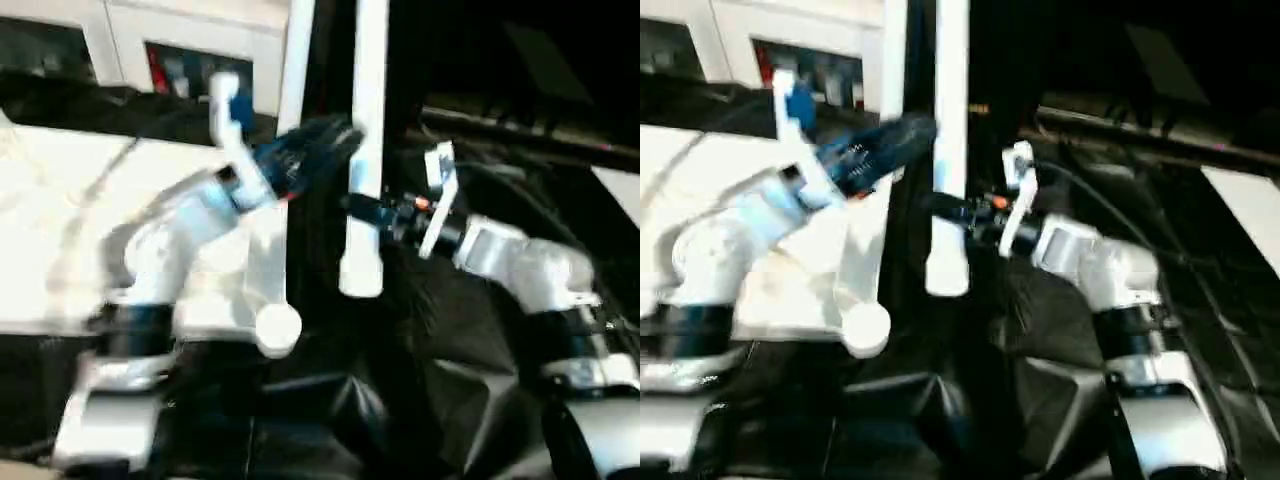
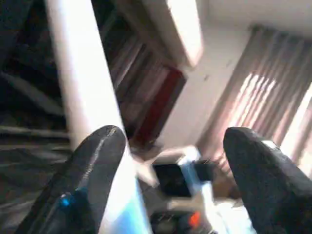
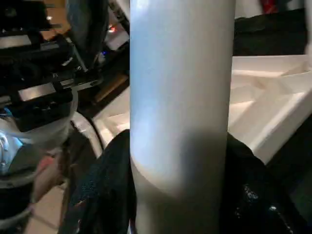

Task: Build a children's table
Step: Insert table leg to table base

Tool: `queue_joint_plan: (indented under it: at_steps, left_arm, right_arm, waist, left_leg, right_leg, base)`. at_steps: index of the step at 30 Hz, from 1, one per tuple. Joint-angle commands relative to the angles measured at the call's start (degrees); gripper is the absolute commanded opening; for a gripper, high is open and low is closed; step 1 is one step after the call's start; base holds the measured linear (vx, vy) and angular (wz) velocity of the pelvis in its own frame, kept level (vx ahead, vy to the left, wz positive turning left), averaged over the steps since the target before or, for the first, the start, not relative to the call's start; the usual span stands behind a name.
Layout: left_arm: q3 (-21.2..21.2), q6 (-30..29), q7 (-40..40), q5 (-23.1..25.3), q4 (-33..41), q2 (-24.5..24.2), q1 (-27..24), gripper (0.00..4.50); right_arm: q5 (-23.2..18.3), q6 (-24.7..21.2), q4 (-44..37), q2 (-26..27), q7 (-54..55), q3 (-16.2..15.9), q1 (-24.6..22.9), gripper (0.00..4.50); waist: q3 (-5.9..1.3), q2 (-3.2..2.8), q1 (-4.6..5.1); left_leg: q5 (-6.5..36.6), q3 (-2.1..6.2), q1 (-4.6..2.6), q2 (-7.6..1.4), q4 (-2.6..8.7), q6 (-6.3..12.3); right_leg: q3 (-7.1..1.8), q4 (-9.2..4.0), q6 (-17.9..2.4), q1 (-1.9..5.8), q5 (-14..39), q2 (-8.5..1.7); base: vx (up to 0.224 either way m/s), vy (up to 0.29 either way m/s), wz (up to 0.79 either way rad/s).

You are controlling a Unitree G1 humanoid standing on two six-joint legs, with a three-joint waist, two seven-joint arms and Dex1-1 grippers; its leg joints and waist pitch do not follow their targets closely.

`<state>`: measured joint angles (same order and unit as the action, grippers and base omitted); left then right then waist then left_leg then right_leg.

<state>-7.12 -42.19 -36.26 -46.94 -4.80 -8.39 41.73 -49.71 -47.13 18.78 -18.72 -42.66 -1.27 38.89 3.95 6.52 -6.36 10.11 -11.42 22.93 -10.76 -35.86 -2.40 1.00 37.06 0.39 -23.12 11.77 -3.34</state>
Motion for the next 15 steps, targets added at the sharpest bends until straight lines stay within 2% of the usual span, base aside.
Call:
queue_joint_plan:
  at_steps: [1,2,3,4,6,7,8,9,10,15]
  left_arm:
    - [0.2,-2.0,2.3,-0.7,-0.3,1.1,1.2,4.10]
    - [1.4,-3.1,3.8,1.6,-1.4,1.6,0.9,4.11]
    - [1.4,-3.1,3.8,1.6,-1.4,1.6,0.9,4.11]
    - [1.8,-3.7,4.7,1.9,-1.6,1.6,0.7,4.11]
    - [2.6,-4.3,5.8,2.8,-2.0,1.6,0.5,4.44]
    - [2.8,-4.5,6.0,3.0,-2.0,1.7,0.5,4.44]
    - [3.1,-4.6,6.3,3.5,-2.2,1.8,0.5,4.50]
    - [3.1,-4.9,7.0,3.4,-2.2,2.0,0.6,4.50]
    - [4.4,-4.2,8.2,5.6,-2.7,1.9,0.9,4.50]
    - [5.9,-3.3,11.7,9.7,-4.5,2.4,1.2,4.50]
  right_arm:
    - [-0.9,-1.4,-1.7,-0.6,0.6,1.2,-0.4,1.83]
    - [-1.3,-2.5,-3.2,-0.4,1.2,1.4,-1.2,1.83]
    - [-1.3,-2.5,-3.2,-0.4,1.2,1.4,-1.2,1.83]
    - [-1.5,-3.3,-4.1,-0.4,1.6,1.6,-1.5,1.83]
    - [-1.5,-4.1,-5.7,-0.5,2.2,1.7,-2.1,1.83]
    - [-1.5,-4.3,-6.3,-0.5,2.2,1.7,-2.3,1.83]
    - [-1.6,-4.6,-7.2,-0.6,2.3,1.8,-2.6,1.83]
    - [-1.7,-5.0,-7.8,-0.5,2.5,2.0,-2.8,1.83]
    - [-0.7,-4.5,-9.3,-0.8,2.3,1.5,-3.2,1.83]
    - [0.2,-4.1,-11.4,0.2,3.6,1.8,-3.5,1.83]
  waist:
    - [-4.23,-0.76,-0.09]
    - [-4.30,-1.06,-0.15]
    - [-4.27,-0.93,-0.14]
    - [-4.36,-1.16,-0.10]
    - [-4.37,-1.09,-0.20]
    - [-4.45,-1.04,-0.22]
    - [-4.43,-1.69,-0.26]
    - [-4.43,-1.47,-0.12]
    - [-4.43,-1.44,-0.16]
    - [-4.35,-1.27,-0.07]
  left_leg:
    - [9.4,1.19,-1.96,-2.31,4.68,-5.08]
    - [9.2,1.24,-2.04,-2.31,4.71,-5.29]
    - [9.0,1.26,-2.01,-2.30,4.73,-5.25]
    - [8.8,1.31,-2.08,-2.27,4.74,-5.48]
    - [8.2,1.32,-2.04,-2.26,4.74,-5.58]
    - [7.9,1.31,-2.06,-2.23,4.70,-5.59]
    - [7.6,1.39,-2.06,-2.23,4.75,-5.76]
    - [7.9,1.33,-2.08,-2.24,4.74,-5.82]
    - [8.2,1.35,-2.03,-2.24,4.75,-5.93]
    - [9.0,1.42,-2.04,-2.30,4.81,-5.96]
  right_leg:
    - [-1.74,-4.39,-10.3,2.30,7.2,-4.15]
    - [-1.74,-4.43,-9.8,2.28,7.2,-4.11]
    - [-1.75,-4.48,-9.4,2.29,7.0,-4.06]
    - [-1.72,-4.43,-9.1,2.31,6.6,-4.01]
    - [-1.71,-4.38,-8.9,2.35,5.5,-4.02]
    - [-1.67,-4.28,-8.9,2.42,4.9,-3.96]
    - [-1.67,-4.20,-8.9,2.41,4.3,-3.99]
    - [-1.65,-4.36,-8.9,2.34,4.3,-3.94]
    - [-1.67,-4.32,-9.0,2.47,4.1,-3.95]
    - [-1.69,-4.57,-8.4,2.40,5.8,-4.01]
  base:
    - [0.000,0.000,0.00]
    - [0.000,0.000,0.00]
    - [0.000,0.000,0.00]
    - [0.000,0.000,0.00]
    - [0.000,0.000,0.00]
    - [0.000,0.000,0.00]
    - [0.000,0.000,0.00]
    - [0.000,0.000,0.00]
    - [0.000,0.000,0.00]
    - [0.000,0.000,0.00]
